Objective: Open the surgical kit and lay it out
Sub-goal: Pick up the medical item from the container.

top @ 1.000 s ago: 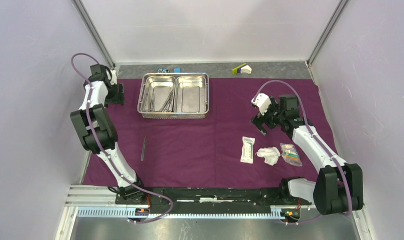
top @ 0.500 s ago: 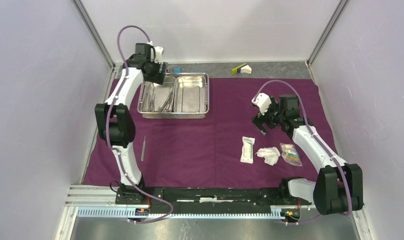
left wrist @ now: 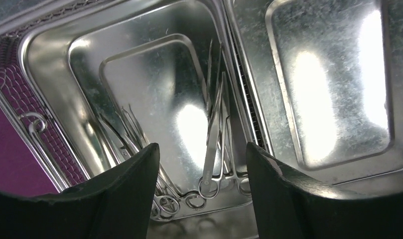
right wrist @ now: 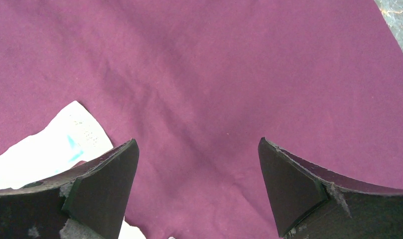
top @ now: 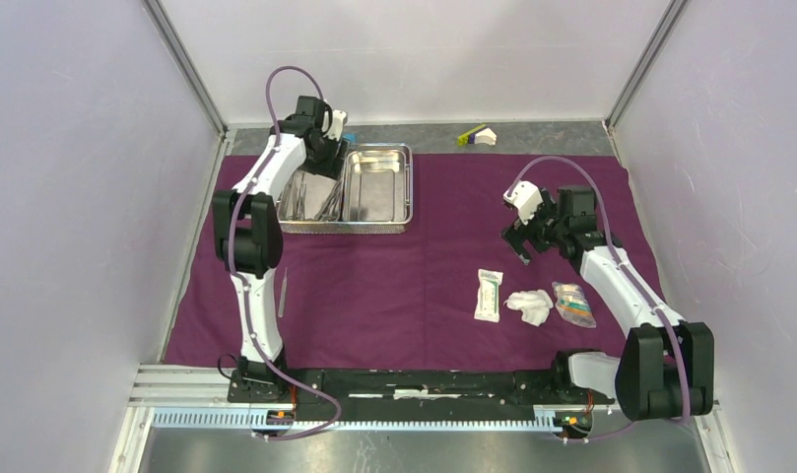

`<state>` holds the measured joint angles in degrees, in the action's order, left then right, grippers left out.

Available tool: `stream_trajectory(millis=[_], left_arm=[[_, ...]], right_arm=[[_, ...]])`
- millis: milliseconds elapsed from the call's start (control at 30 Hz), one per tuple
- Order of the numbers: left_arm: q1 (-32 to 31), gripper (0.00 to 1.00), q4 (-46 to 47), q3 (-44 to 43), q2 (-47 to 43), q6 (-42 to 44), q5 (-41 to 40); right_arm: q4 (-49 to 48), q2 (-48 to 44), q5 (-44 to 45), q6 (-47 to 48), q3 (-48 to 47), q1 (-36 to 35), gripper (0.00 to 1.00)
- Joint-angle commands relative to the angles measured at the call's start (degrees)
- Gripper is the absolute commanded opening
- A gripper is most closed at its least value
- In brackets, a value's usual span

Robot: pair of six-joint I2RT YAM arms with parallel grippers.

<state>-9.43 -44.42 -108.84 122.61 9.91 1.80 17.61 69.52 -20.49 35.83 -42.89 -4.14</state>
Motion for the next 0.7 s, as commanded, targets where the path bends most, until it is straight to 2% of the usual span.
stream_trajectory(millis=[0, 267, 400, 667], left_arm=[[1.4, 0.68, -0.3, 1.0, -2.6, 1.6, -1.5], [2.1, 0.63, -2.7, -0.7, 1.4, 4.0, -1.6], [3.9, 0.6, -3.2, -0.7, 1.6, 1.7, -3.4], [8.3, 0.54, -3.4, 2.7, 0.4, -2.6, -0.4]], right_arm=[[-1.7, 1.1, -0.7, -0.3, -0.8, 0.5, 0.97], [-1.6, 1.7, -0.6, -0.2, -0.8, 0.7, 0.97], [-1.4, 2.0, -0.7, -0.1, -0.9, 0.8, 0.97], [-1.2, 2.6, -1.4, -0.2, -1.3, 0.9, 0.97]])
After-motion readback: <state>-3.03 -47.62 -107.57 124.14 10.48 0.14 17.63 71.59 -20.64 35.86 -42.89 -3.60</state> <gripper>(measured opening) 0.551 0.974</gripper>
